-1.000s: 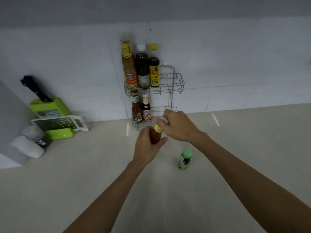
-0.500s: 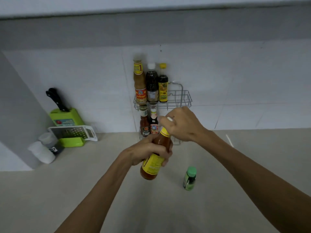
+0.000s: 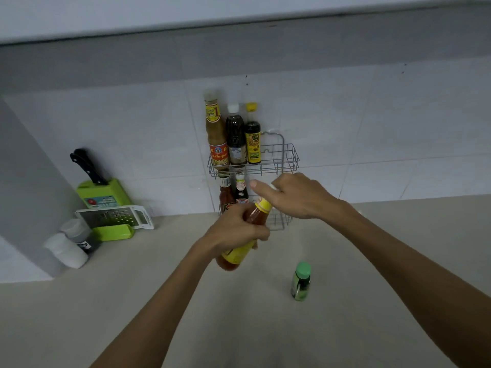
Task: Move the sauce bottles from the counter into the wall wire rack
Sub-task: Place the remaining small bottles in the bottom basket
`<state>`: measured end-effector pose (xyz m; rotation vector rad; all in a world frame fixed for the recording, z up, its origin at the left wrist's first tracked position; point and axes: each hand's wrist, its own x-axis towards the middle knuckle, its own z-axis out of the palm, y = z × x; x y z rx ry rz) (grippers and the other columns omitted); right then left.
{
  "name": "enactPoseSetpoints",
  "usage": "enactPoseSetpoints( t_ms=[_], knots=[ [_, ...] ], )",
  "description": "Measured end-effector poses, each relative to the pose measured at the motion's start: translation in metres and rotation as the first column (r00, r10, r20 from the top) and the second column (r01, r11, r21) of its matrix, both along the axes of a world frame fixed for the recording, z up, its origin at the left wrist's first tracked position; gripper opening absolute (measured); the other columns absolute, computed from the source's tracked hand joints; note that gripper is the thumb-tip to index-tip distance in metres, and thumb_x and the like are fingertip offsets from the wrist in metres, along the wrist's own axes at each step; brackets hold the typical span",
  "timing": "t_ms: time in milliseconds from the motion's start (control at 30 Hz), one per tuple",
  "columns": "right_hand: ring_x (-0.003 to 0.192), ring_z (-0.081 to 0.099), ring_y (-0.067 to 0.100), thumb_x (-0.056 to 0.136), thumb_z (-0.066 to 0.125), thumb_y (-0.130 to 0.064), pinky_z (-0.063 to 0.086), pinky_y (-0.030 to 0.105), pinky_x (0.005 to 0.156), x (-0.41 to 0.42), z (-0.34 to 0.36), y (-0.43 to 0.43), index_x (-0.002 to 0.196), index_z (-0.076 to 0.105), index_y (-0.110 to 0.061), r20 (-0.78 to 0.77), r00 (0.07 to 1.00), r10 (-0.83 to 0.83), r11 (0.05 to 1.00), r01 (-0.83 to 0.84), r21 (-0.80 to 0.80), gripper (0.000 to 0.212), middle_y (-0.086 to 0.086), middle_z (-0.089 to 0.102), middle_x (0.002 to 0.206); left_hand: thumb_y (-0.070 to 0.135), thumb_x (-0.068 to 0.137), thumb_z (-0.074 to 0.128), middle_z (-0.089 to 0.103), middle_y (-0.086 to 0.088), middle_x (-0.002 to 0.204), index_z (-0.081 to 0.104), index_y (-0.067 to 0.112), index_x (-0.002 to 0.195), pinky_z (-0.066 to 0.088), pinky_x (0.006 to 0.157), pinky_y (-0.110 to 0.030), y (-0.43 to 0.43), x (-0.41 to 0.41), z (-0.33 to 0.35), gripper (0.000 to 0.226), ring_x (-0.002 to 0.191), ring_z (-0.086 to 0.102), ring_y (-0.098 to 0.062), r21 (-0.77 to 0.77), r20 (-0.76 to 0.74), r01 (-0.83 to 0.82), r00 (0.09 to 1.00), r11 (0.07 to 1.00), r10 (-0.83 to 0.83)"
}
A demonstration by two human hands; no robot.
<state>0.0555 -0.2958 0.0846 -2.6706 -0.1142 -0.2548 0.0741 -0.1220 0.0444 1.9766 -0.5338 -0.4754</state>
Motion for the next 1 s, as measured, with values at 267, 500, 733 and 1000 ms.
enactPoseSetpoints(
  t_ms=[267,500,733,1000],
  knots=[
    [0.047,0.038,0.015,0.091,0.036,-0.042,0.022,0.029,0.049,-0.006,0.004,0.022,0.049,0.031,-0.021,0.377,0.921,0.097,0.995,-0.101,-0.010,0.048,-0.002,0.037,0.046,0.010,0.067,0.071,0.064,-0.009,0.069,0.061,0.011,0.083,0.054,0.064,-0.036,0.010,-0.004,0.001,0.018,0.058,0.065,-0.027,-0.215,-0.287,0.245,0.910,0.946,-0.301],
    [0.054,0.049,0.015,0.092,0.024,-0.073,0.037,0.034,0.057,0.005,-0.006,0.016,0.052,0.044,-0.020,0.069,0.993,0.094,0.990,-0.087,-0.109,0.069,-0.001,0.051,0.054,0.012,0.065,0.075,0.066,-0.010,0.073,0.064,0.015,0.078,0.056,0.069,-0.037,0.011,0.002,-0.014,0.018,0.065,0.068,-0.026,-0.133,-0.278,0.103,0.951,0.986,-0.137],
    [0.062,0.050,0.025,0.085,0.038,-0.056,0.029,0.030,0.053,0.015,-0.016,0.024,0.048,0.042,-0.022,0.115,0.985,-0.130,0.989,0.122,0.079,0.051,-0.003,0.046,0.054,0.022,0.066,0.078,0.068,-0.003,0.075,0.062,0.017,0.084,0.059,0.060,-0.034,-0.004,-0.009,-0.021,0.025,0.061,0.070,-0.021,-0.195,-0.269,-0.086,0.963,0.977,0.032],
    [0.055,0.046,0.018,0.077,0.036,-0.060,0.034,0.030,0.055,0.023,-0.014,0.015,0.050,0.036,-0.023,0.145,0.969,-0.203,0.977,0.189,0.102,0.046,-0.005,0.044,0.053,0.029,0.076,0.074,0.067,0.008,0.110,0.053,0.032,0.119,0.050,0.079,-0.023,0.001,0.002,-0.020,0.047,0.102,0.064,-0.008,-0.079,-0.119,-0.036,0.993,0.996,0.027]
  ],
)
